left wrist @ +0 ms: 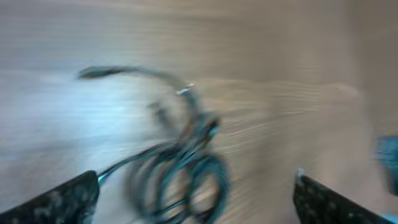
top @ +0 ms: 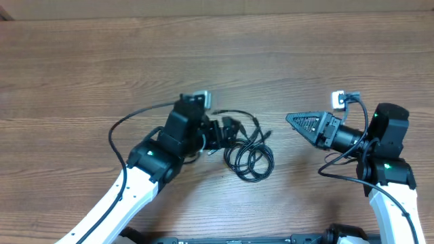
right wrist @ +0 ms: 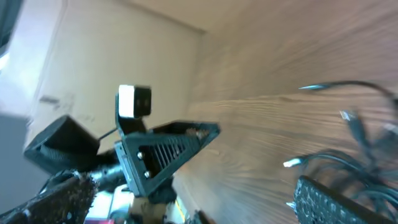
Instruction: Untangle cables
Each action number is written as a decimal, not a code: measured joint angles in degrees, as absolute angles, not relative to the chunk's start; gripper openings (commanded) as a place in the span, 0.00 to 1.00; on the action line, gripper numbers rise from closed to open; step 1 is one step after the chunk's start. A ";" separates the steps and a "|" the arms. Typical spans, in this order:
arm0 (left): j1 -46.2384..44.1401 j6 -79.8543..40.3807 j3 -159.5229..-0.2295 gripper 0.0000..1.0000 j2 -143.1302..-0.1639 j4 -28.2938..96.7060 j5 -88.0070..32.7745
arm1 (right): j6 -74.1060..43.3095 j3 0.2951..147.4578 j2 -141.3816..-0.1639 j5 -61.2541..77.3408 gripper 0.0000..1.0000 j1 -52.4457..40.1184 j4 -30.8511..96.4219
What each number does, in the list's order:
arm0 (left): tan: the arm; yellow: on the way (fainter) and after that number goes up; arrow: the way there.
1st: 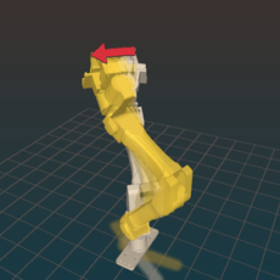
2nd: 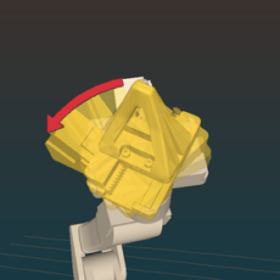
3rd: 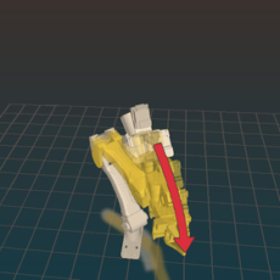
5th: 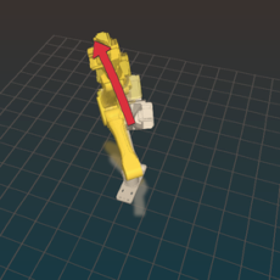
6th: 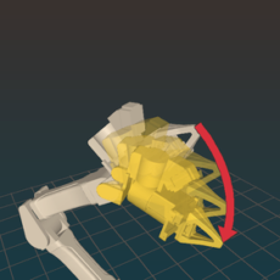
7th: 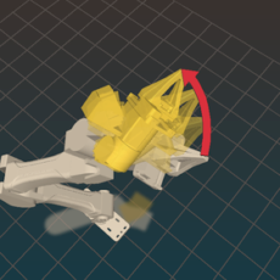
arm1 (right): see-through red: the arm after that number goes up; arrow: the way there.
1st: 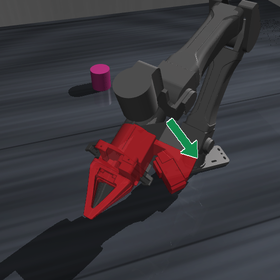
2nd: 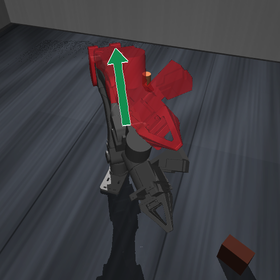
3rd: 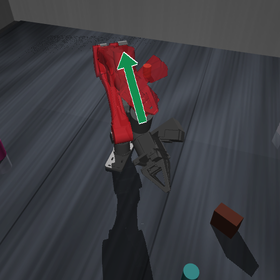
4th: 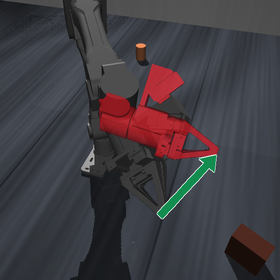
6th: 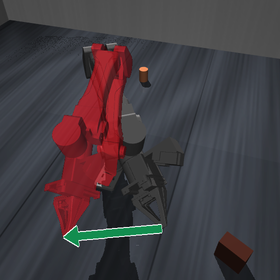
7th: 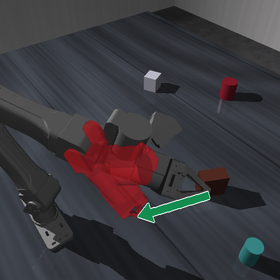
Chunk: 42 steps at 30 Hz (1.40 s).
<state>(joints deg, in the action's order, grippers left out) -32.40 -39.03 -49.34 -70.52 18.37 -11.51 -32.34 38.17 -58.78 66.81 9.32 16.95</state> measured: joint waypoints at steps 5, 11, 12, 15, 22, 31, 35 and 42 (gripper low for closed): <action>-31.14 -38.96 -49.36 0.94 -70.76 30.46 -7.73 | -29.12 38.24 -58.78 59.96 1.00 9.32 24.77; -31.14 -38.79 -49.39 0.82 -75.75 33.56 -8.34 | -27.49 38.24 -58.78 52.86 1.00 9.32 30.04; -31.14 -38.76 -49.39 0.82 -77.10 33.56 -8.82 | -27.31 38.24 -58.78 52.01 1.00 9.32 30.33; -31.14 -38.79 -49.39 0.76 -82.28 33.32 -11.53 | -26.89 38.24 -58.78 50.35 1.00 9.34 30.87; -31.38 -39.64 -49.39 0.53 -93.65 28.36 -18.24 | -26.48 38.24 -58.78 48.95 1.00 9.34 31.03; -35.44 -40.66 -50.50 0.66 -99.09 21.32 -21.74 | -26.00 38.24 -58.78 47.70 1.00 9.34 31.11; -37.41 -41.01 -50.72 0.38 -100.16 18.37 -21.93 | -25.85 38.24 -58.78 47.57 1.00 9.32 31.16; -38.28 -41.58 -50.72 0.35 -100.90 18.52 -20.93 | -25.65 38.24 -58.78 47.16 1.00 9.34 32.32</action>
<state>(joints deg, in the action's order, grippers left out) -38.28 -41.58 -50.72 -100.90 18.52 -20.93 -25.65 38.24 -58.78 47.16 9.34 32.32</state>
